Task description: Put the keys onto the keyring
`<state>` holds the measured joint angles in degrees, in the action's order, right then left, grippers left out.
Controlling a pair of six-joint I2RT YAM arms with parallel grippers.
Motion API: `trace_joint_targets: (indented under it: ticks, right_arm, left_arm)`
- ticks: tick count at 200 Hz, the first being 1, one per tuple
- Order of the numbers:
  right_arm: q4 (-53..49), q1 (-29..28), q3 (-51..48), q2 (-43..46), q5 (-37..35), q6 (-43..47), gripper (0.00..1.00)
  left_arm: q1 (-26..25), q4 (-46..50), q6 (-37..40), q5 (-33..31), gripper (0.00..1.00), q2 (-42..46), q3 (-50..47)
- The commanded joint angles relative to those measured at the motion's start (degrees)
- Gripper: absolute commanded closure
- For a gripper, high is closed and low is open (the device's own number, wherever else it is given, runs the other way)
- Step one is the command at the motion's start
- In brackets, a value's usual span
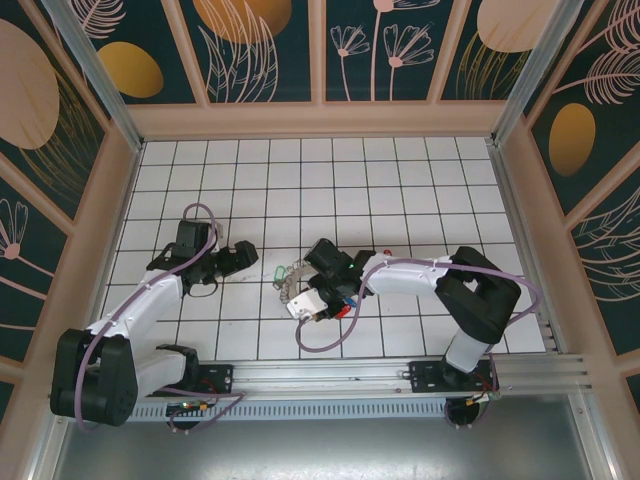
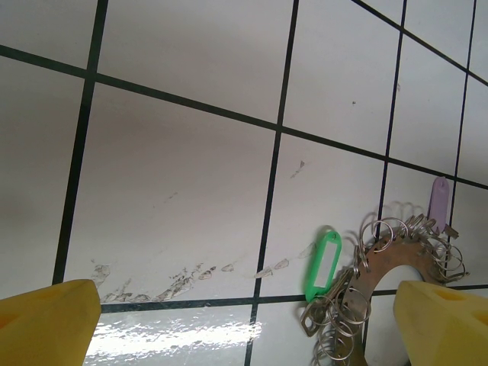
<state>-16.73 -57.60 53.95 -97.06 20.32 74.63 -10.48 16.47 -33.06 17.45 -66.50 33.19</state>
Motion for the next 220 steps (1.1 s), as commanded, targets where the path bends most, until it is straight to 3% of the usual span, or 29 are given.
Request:
trace_joint_targets:
  ticks: [1,116,161,220]
  right_arm:
    - [-1.47,-0.91,0.74,-1.69,-0.52,1.38,0.64]
    - [-2.60,-2.34,-0.15,-0.51,-4.22,9.01,0.63]
    - [-3.19,-3.28,0.02,-1.36,-5.77,12.07,0.66]
    - [-5.19,-5.48,0.17,-1.86,-11.20,19.17,0.66]
  left_arm:
    - [0.37,-1.26,1.14,0.39,0.02,0.23,-0.41]
    - [0.44,-1.79,1.73,0.65,0.02,-0.38,-0.01]
    - [0.37,-2.39,1.15,0.96,0.03,-0.65,-0.19]
    - [0.44,-3.74,0.37,1.56,0.04,-1.25,-0.45]
